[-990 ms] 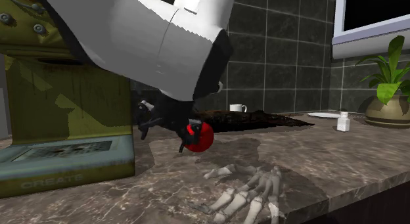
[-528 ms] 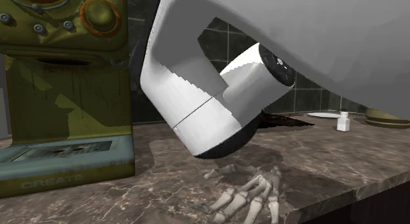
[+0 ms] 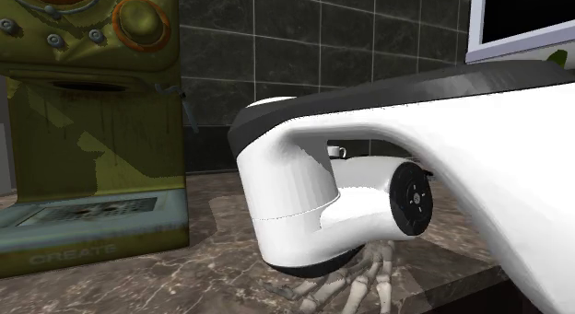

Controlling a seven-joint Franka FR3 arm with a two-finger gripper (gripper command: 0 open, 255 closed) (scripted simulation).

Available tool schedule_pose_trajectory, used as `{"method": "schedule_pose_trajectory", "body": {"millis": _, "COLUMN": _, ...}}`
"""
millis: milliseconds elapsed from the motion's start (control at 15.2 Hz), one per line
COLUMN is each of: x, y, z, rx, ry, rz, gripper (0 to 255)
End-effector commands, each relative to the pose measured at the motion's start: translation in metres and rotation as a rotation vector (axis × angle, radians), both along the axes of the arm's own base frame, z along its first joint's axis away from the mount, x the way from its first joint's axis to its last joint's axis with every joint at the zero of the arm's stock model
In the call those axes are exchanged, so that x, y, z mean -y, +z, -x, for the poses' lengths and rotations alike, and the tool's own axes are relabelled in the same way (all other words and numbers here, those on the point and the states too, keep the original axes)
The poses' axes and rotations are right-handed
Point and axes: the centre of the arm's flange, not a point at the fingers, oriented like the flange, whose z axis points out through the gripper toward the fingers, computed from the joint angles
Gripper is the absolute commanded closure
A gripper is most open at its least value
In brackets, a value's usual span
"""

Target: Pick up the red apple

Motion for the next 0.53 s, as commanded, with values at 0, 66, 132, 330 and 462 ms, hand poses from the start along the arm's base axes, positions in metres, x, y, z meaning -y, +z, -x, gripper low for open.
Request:
{"method": "schedule_pose_trajectory", "body": {"millis": 0, "x": 0.0009, "y": -0.0111, "z": -0.0011, "rx": 0.001, "ry": -0.002, "rz": -0.001, "gripper": 0}}
{"method": "schedule_pose_trajectory", "body": {"millis": 66, "x": 0.0009, "y": -0.0163, "z": -0.0011, "rx": 0.001, "ry": -0.002, "rz": -0.001, "gripper": 0}}
{"method": "schedule_pose_trajectory", "body": {"millis": 132, "x": 0.0009, "y": -0.0194, "z": -0.0011, "rx": 0.001, "ry": -0.002, "rz": -0.001, "gripper": 0}}
{"method": "schedule_pose_trajectory", "body": {"millis": 330, "x": 0.0000, "y": -0.0195, "z": -0.0005, "rx": 0.001, "ry": -0.002, "rz": -0.001, "gripper": 255}}
{"method": "schedule_pose_trajectory", "body": {"millis": 462, "x": 0.0000, "y": -0.0199, "z": -0.0012, "rx": 0.001, "ry": -0.002, "rz": -0.001, "gripper": 255}}
